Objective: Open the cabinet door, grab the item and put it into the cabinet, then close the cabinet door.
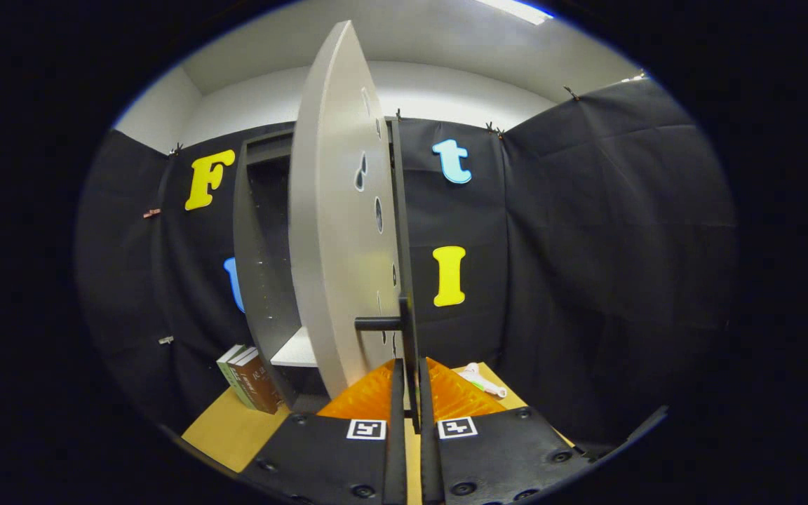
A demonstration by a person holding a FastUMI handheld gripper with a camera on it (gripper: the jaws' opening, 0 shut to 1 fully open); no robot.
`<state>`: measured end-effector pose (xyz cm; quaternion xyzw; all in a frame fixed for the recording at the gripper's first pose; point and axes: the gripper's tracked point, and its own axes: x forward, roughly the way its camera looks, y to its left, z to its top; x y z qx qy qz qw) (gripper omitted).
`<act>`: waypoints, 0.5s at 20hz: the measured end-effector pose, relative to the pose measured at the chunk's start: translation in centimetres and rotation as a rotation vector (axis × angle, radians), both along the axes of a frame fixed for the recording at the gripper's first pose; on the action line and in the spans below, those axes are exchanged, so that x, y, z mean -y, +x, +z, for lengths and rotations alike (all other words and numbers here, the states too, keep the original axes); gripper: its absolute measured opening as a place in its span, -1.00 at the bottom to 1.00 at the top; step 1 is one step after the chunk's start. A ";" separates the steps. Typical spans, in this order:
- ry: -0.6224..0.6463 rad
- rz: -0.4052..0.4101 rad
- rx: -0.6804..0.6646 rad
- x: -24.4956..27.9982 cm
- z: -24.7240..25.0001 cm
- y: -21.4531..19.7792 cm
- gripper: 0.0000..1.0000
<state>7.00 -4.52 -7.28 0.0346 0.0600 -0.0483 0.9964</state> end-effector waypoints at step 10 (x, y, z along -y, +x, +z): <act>-0.056 -0.127 0.053 4.6 1.6 -1.3 -0.69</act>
